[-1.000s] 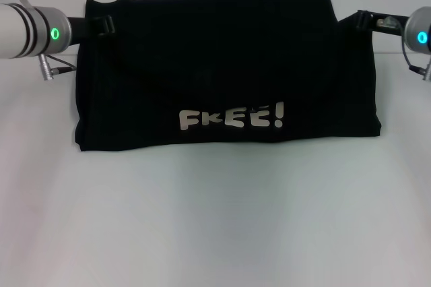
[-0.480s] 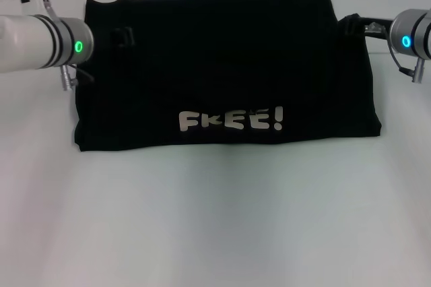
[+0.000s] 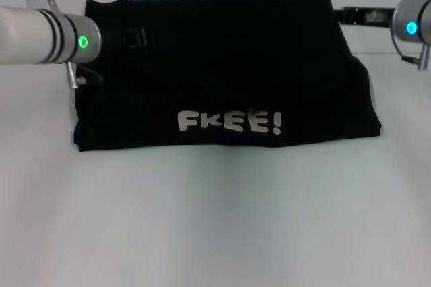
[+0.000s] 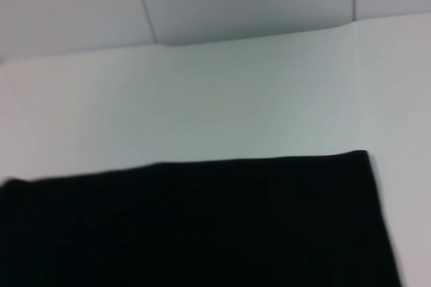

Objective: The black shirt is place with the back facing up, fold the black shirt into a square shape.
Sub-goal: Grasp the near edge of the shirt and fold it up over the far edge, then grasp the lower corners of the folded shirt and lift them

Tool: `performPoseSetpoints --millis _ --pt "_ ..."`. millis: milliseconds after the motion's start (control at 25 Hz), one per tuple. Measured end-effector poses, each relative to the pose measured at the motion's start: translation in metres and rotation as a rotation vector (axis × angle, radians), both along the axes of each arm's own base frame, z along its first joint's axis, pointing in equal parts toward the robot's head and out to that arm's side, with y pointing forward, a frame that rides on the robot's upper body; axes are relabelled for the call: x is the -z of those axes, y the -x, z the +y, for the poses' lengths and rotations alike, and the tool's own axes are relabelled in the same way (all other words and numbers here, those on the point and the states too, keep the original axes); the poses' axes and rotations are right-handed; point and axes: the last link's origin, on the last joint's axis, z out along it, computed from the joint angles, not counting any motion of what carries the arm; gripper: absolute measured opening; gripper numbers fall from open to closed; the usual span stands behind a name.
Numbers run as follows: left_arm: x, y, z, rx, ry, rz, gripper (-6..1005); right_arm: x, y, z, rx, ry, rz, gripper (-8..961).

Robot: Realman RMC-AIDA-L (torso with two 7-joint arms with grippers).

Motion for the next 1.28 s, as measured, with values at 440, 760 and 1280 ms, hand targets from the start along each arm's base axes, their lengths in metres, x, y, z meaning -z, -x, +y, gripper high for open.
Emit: performPoseSetpoints --millis 440,760,1280 --pt "-0.057 0.035 -0.057 -0.024 0.229 -0.336 513 -0.035 0.008 -0.026 0.071 0.261 0.256 556" --pt "-0.071 0.086 -0.085 -0.023 0.224 -0.225 829 -0.062 -0.001 -0.029 0.128 0.249 0.272 815" --pt "-0.032 0.112 -0.090 -0.175 0.149 -0.285 825 -0.066 -0.006 -0.025 0.139 0.211 0.270 811"
